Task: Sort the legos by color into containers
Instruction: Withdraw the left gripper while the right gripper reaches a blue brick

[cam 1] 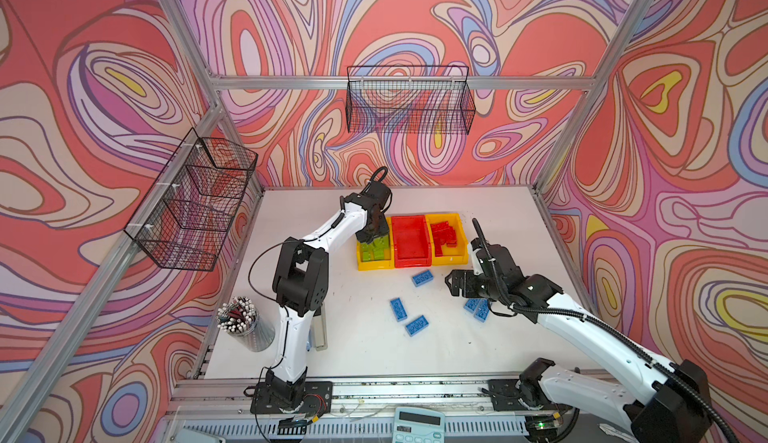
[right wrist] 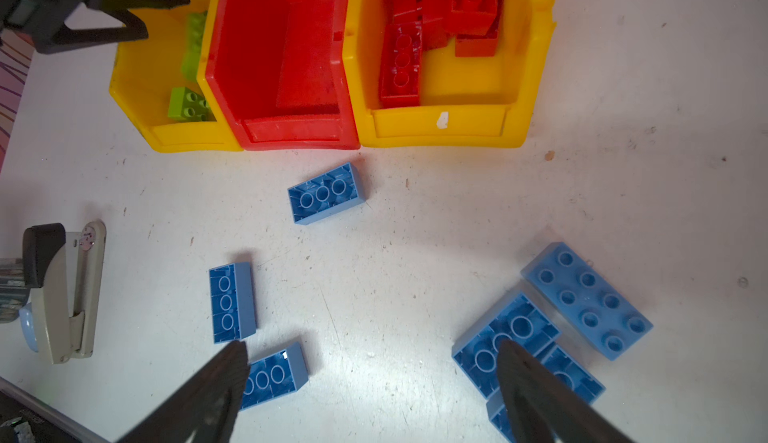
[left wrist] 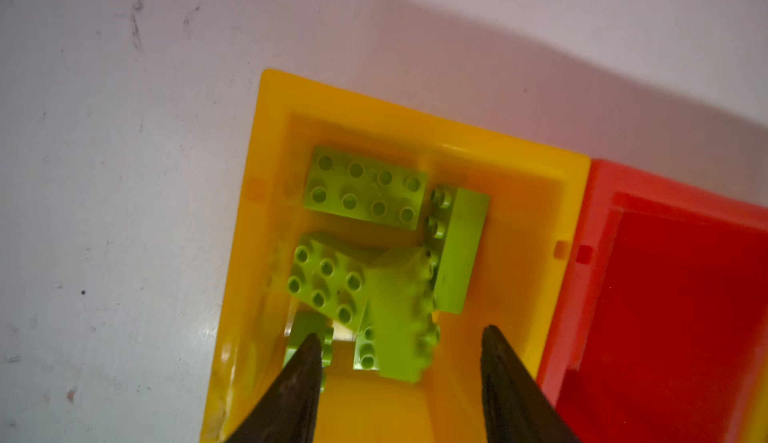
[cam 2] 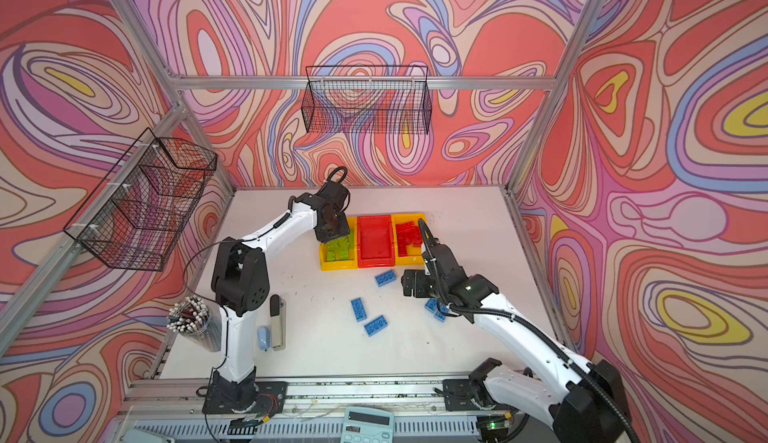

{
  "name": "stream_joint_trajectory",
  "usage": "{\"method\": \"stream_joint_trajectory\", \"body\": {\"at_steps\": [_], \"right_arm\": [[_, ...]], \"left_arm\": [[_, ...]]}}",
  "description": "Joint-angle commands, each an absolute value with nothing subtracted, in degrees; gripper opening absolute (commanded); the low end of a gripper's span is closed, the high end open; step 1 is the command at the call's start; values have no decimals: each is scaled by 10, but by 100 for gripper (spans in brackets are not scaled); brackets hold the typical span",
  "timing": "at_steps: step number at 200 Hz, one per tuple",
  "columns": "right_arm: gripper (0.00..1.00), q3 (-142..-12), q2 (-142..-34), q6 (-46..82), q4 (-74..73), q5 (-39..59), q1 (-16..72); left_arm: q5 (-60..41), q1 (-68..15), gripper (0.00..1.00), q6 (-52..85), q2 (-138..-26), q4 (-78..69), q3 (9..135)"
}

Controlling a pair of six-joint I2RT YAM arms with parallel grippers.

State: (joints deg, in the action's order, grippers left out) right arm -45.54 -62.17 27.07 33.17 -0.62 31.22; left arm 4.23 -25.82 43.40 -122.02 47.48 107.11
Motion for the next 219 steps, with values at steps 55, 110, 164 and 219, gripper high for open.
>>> {"method": "stream_joint_trajectory", "body": {"at_steps": [55, 110, 164, 219], "right_arm": [[98, -474, -714, 268, 256, -23, 361], [98, -508, -811, 260, 206, -53, 407], [98, -526, -884, 245, 174, -94, 409], [98, -540, -943, 220, 128, -84, 409]], "left_arm": [[10, -257, 84, 432, -1047, 384, 890], [-33, -264, 91, 459, -836, 283, 604], [-39, -290, 91, 435, -674, 274, 452], [-39, -294, 92, 427, -551, 289, 381]]}}
